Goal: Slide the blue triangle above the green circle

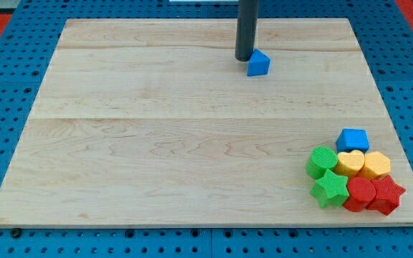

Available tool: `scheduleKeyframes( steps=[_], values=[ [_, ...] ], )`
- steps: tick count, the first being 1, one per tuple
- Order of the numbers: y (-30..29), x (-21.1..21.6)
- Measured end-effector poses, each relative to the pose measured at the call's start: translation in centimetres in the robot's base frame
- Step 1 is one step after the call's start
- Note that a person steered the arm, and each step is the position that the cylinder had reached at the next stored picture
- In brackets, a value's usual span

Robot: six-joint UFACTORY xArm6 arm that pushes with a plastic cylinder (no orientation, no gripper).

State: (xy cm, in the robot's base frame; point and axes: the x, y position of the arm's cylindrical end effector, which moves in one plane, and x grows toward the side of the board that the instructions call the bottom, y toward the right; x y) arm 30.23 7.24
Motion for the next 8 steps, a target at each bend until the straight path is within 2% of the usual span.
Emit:
scheduleKeyframes(
  steps=[5,8],
  values=[
    [5.2,2.0],
    [6.4,7.2]
  ],
)
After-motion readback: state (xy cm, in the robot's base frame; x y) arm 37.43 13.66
